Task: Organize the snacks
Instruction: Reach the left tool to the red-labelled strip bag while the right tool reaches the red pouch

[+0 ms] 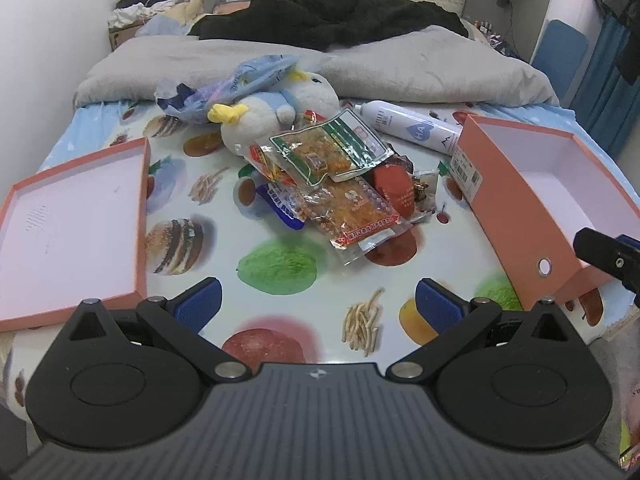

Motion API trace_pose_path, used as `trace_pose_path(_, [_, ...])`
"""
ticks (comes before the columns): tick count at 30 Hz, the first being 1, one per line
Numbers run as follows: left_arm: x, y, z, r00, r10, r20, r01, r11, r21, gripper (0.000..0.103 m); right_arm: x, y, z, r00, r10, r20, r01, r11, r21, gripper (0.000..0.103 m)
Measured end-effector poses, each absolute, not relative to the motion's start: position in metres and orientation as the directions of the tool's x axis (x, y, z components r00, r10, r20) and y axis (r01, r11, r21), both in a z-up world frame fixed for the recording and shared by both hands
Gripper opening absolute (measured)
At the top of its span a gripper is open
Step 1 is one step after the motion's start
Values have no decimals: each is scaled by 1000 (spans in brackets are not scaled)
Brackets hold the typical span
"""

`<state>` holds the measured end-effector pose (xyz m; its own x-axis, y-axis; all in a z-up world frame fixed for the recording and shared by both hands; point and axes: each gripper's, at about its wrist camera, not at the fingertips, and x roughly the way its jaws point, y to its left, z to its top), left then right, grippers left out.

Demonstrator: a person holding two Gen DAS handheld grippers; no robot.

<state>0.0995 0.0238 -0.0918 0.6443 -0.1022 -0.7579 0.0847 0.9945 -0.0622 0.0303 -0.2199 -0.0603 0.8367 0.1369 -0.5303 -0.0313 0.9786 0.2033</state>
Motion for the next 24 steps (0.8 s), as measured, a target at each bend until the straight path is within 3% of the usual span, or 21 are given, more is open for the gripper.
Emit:
trace_pose_path(18, [159, 34, -157, 640, -180, -747, 102, 983, -150, 103, 95, -217, -106, 830, 154, -536, -61, 981, 187, 90])
trace_pose_path(24, [194, 33, -190, 640, -214, -738, 95, 975, -200, 103, 132, -217, -122, 805, 241, -543, -115, 960, 255, 89])
